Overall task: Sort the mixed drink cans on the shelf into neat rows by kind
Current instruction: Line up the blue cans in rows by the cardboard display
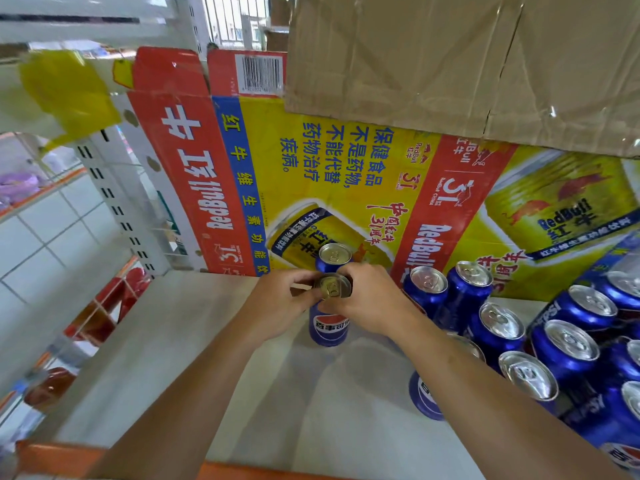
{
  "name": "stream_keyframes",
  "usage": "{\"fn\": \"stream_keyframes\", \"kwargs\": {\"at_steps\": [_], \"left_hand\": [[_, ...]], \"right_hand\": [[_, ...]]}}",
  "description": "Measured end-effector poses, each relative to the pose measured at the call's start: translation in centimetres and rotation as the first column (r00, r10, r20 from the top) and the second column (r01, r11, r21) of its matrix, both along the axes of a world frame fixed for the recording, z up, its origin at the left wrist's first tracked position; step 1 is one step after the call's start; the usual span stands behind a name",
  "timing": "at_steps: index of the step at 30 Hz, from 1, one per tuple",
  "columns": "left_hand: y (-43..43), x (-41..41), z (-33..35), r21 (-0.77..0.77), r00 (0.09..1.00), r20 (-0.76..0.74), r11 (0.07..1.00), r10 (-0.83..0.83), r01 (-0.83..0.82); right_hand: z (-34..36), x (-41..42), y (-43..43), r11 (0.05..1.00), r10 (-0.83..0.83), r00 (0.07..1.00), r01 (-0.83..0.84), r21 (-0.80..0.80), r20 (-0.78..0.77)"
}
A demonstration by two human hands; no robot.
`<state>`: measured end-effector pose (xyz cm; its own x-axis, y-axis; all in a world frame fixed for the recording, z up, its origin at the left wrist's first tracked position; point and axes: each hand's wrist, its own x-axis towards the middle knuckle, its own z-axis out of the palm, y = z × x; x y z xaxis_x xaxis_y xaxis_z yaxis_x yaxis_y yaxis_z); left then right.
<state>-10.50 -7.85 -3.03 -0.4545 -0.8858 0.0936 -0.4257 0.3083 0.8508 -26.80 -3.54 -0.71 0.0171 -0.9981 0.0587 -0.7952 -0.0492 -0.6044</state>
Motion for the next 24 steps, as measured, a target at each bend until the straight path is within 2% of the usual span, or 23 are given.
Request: {"fn": "stream_keyframes", "kwargs": {"at_steps": [10,21,24], "left_hand": [[-0.4,-0.4,-0.5,0.024,0.999,-0.028,0.999,0.038,-0.037],[0.1,-0.8,-0.2,0.121,0.994,-0.093,0.992,0.056,-0.045],[-0.1,-0.7,-0.3,0.162,0.992,-0.113,0.986,0.047,-0.028]], "right_hand": [[0.4,-0.3,-0.4,1.0,0.023,0.999,-0.023,0.005,-0.032],[0.3,-1.4,0.2,0.997,0.061,0.998,-0.06,0.048,-0.026],[1.4,-2.7,0.6,0.997,0.044,0.994,-0.038,0.064,-0.097]]}}
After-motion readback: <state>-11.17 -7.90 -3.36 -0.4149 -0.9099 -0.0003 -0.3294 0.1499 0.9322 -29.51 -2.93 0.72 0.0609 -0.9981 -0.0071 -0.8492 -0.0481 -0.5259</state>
